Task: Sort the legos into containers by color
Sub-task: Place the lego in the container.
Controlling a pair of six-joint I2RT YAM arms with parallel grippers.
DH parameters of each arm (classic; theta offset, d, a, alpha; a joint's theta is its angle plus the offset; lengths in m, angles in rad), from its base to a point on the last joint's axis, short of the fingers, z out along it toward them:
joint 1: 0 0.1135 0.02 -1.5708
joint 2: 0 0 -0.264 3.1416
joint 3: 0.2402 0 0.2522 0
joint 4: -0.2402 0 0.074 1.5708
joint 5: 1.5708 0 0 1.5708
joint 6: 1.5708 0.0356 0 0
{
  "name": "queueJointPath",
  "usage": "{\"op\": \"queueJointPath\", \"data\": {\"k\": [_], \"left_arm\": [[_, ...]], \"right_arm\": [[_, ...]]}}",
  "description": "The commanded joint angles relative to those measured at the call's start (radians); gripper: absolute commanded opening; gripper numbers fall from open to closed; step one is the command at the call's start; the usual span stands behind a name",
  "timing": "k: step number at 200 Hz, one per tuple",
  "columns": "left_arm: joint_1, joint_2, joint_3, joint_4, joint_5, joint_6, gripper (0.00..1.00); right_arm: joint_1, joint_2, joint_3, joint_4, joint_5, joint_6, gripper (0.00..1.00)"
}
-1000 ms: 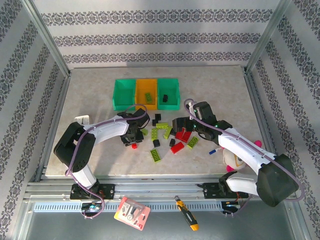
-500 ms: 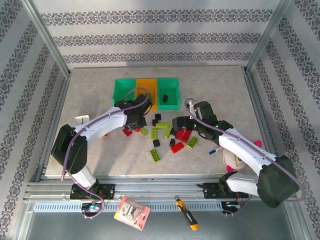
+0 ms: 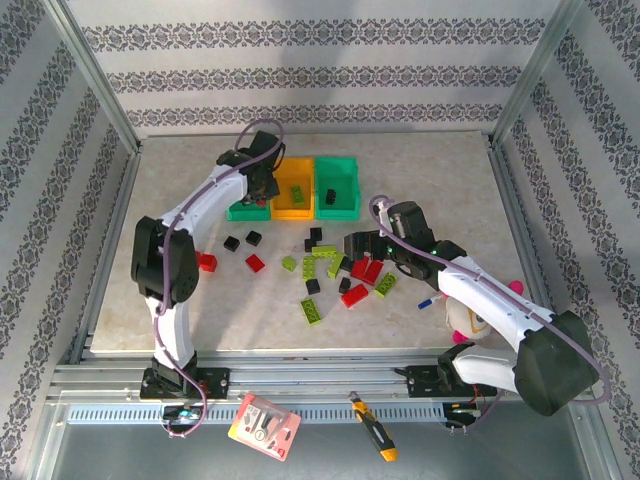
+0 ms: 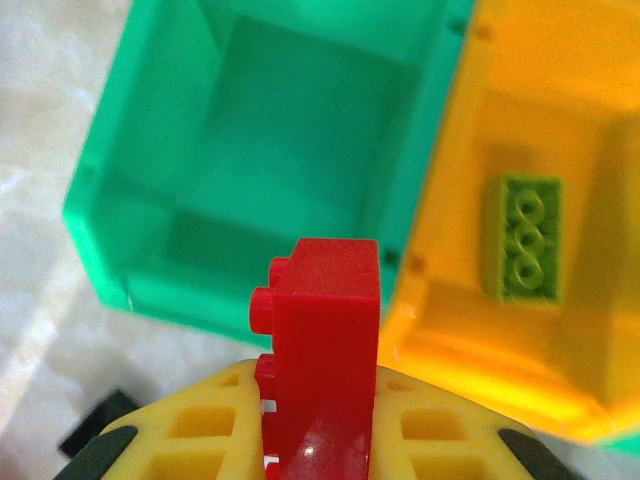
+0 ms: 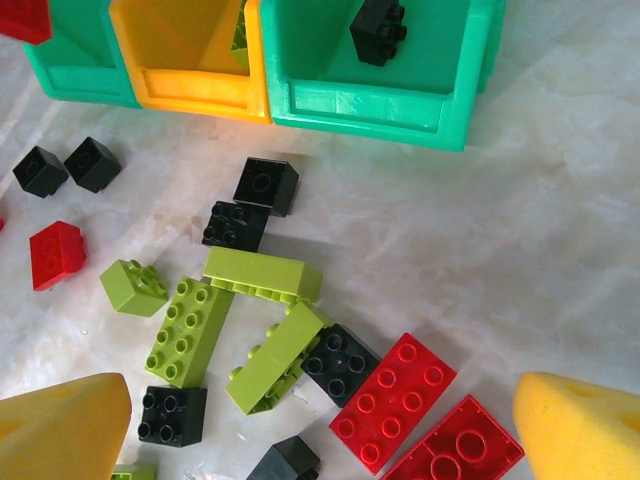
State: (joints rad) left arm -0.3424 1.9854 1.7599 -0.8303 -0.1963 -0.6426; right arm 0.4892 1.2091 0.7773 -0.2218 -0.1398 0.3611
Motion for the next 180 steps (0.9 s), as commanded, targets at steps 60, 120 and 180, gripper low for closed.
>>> {"op": "queueJointPath", "data": {"k": [60,120,180], "left_arm": [[0.093,0.219,0.298,-0.101,-0.015,0.070,0.33],[0.056,0.028,0.129,-0.030,-0.018,0.105,0.81],[-0.162,-0.307,-0.334,0.459,0.088,0.346,0.99]], "right_arm": [[0.009,-0.013,0.019,0.021,0.024,0.014,0.98],[0.007,0.006,0.022,-0.025,0.071,0.033,0.98],[-0.004,-0.052,-0.062,-0.186,0.211,0.152,0.98]]}}
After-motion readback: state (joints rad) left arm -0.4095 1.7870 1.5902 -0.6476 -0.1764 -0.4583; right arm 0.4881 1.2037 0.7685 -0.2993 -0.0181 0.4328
